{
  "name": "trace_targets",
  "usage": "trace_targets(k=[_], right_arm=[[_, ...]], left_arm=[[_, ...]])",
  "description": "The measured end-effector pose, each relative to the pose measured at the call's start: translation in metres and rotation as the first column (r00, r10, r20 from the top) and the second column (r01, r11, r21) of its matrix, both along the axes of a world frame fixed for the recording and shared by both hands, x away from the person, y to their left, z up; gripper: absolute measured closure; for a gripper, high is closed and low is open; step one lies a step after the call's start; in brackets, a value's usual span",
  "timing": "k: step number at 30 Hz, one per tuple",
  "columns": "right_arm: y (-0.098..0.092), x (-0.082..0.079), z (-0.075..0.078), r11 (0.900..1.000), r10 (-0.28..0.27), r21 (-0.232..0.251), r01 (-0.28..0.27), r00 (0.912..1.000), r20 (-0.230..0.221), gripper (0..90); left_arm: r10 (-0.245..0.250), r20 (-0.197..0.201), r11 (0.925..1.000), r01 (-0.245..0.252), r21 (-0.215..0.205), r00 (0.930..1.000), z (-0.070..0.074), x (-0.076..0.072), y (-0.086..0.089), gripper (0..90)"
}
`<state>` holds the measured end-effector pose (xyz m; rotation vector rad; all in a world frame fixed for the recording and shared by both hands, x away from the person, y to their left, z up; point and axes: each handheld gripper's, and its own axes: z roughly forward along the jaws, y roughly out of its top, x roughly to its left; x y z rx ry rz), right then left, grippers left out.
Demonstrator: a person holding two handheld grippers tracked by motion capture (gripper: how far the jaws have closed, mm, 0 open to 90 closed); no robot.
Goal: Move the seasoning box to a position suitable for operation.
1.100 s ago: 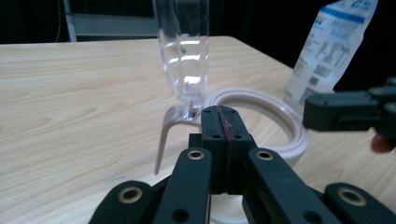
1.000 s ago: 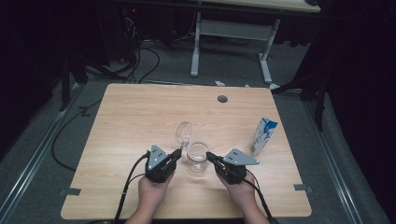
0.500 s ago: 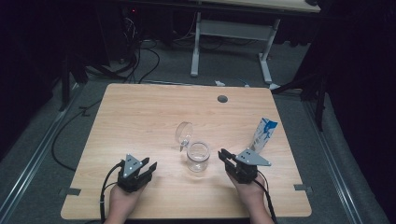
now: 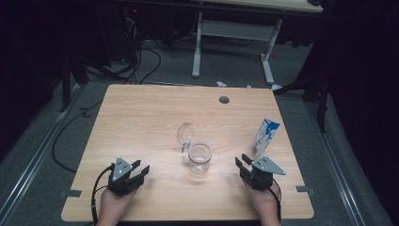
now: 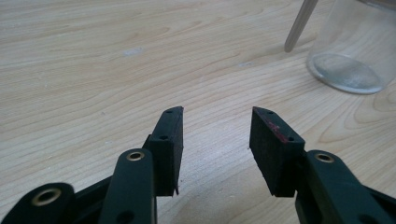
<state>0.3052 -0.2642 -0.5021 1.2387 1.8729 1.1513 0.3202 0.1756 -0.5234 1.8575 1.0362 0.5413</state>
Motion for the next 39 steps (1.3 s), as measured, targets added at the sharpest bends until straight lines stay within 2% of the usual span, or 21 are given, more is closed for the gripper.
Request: trace_targets(k=[5,9,11,13,19,21,25,27,30,34,39], right_arm=[[-0.018,-0.006,0.003,0.999,-0.052,0.000,0.052,0.9986,0.010,60.6],[-0.031,-0.008,0.006,0.995,-0.095,0.010,0.095,0.9953,0.018,59.1],[-0.039,-0.007,0.008,0.992,-0.128,0.017,0.127,0.9915,0.025,57.5],[-0.042,-0.006,0.009,0.991,-0.133,0.020,0.133,0.9908,0.025,57.2],[-0.049,0.008,0.012,0.985,-0.171,0.006,0.171,0.9850,0.017,54.5],[-0.051,0.017,0.016,0.979,-0.203,-0.009,0.203,0.9790,0.019,52.7],[-0.053,0.023,0.018,0.974,-0.226,-0.019,0.226,0.9740,0.019,51.0],[-0.054,0.027,0.018,0.972,-0.235,-0.007,0.235,0.9720,0.008,50.5],[-0.052,0.031,0.019,0.967,-0.251,-0.030,0.252,0.9679,0.008,49.8],[-0.051,0.034,0.018,0.964,-0.264,-0.041,0.264,0.9646,0.000,54.9],[-0.054,0.033,0.019,0.967,-0.254,-0.037,0.253,0.9673,-0.004,66.0]], left_arm=[[0.004,0.025,0.9999,-0.004,-0.011,0.9997,0.002,-0.004,-0.002,54.7],[0.000,0.019,1.0000,0.000,0.004,0.9998,0.000,-0.003,-0.002,54.3],[-0.001,0.026,1.0000,0.001,-0.001,0.9997,0.000,-0.004,-0.002,54.3],[0.001,0.028,1.0000,-0.001,-0.006,0.9996,0.000,-0.004,-0.003,54.3],[0.003,0.030,1.0000,-0.002,-0.005,0.9995,0.000,-0.004,-0.003,53.6],[0.006,0.034,0.9999,-0.006,-0.011,0.9994,0.000,-0.004,-0.003,53.6],[0.008,0.033,0.9999,-0.008,-0.013,0.9994,-0.001,-0.004,-0.001,53.6],[0.010,0.032,0.9998,-0.010,-0.015,0.9994,-0.001,-0.004,-0.001,53.6],[0.010,0.034,0.9998,-0.009,-0.015,0.9994,-0.001,-0.005,-0.001,53.6],[0.009,0.036,0.9999,-0.009,-0.012,0.9993,-0.001,-0.005,-0.001,53.6],[0.010,0.041,0.9999,-0.010,-0.010,0.9991,0.000,-0.005,-0.001,53.5]])
